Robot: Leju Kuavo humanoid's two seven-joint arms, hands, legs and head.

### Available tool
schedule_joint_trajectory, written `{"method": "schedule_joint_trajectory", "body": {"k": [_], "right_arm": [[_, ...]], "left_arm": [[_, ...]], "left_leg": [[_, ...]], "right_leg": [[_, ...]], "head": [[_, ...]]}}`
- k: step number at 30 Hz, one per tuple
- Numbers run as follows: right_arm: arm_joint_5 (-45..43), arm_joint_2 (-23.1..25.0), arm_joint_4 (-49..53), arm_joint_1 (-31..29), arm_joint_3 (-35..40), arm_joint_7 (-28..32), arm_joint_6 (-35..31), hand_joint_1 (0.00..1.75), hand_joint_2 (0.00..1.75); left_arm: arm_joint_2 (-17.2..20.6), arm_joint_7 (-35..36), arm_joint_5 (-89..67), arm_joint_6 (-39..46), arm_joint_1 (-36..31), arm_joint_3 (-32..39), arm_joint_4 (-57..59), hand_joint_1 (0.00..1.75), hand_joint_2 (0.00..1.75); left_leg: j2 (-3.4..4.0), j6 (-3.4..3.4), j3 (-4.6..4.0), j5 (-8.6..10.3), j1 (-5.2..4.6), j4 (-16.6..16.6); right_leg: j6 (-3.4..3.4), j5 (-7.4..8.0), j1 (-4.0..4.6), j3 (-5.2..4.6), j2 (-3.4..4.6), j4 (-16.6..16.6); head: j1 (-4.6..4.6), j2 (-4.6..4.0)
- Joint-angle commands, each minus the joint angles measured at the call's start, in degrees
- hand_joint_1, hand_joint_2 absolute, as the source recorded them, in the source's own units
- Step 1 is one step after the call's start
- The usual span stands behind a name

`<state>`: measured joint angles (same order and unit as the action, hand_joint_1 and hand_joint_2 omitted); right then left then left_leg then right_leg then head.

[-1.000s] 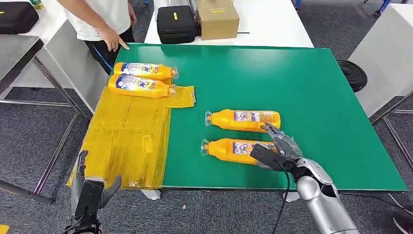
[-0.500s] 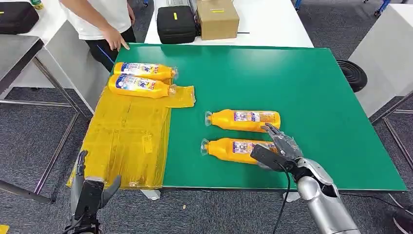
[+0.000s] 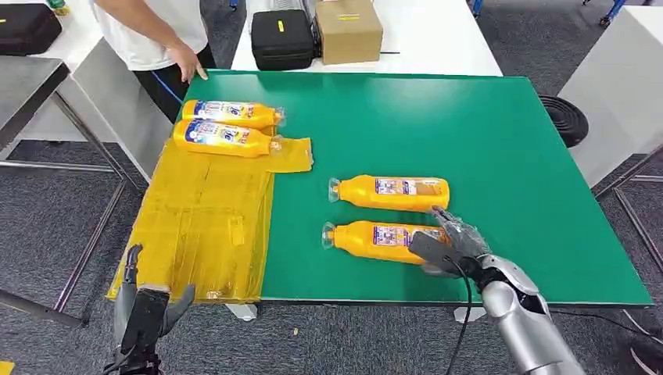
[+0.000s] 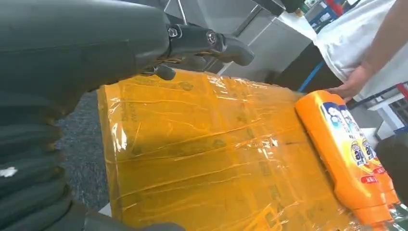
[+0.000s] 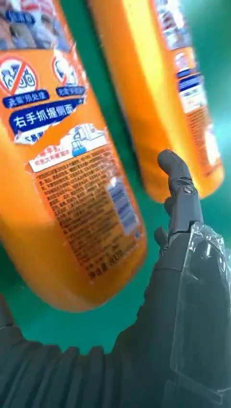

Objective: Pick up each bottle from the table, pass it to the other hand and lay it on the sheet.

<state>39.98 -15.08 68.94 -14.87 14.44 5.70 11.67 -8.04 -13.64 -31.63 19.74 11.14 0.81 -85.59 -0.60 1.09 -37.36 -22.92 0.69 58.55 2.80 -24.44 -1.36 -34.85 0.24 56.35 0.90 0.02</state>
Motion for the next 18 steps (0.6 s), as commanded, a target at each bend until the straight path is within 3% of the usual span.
{"method": "schedule_joint_trajectory", "body": {"k": [1, 18], "right_arm": [[0.2, 2.0, -12.6, -6.8, 4.2, 0.2, 0.2, 0.00, 1.75], [-1.2, 2.3, -20.9, -15.2, 9.9, 1.1, 0.1, 0.00, 1.75]], "left_arm": [[0.6, 0.3, 0.2, 0.5, 0.3, 0.3, 3.6, 0.00, 1.75], [0.0, -0.5, 1.1, 0.5, -0.5, 1.2, 4.4, 0.00, 1.75]], "left_leg": [[0.17, -0.02, 0.31, -0.08, 0.01, -0.1], [0.24, 0.00, 0.40, -0.09, 0.01, 0.0]], "right_leg": [[-0.13, -0.03, 0.04, 0.27, 0.11, -0.1], [-0.19, -0.05, 0.04, 0.34, 0.16, 0.0]], "head": [[0.02, 0.00], [0.00, 0.00]]}}
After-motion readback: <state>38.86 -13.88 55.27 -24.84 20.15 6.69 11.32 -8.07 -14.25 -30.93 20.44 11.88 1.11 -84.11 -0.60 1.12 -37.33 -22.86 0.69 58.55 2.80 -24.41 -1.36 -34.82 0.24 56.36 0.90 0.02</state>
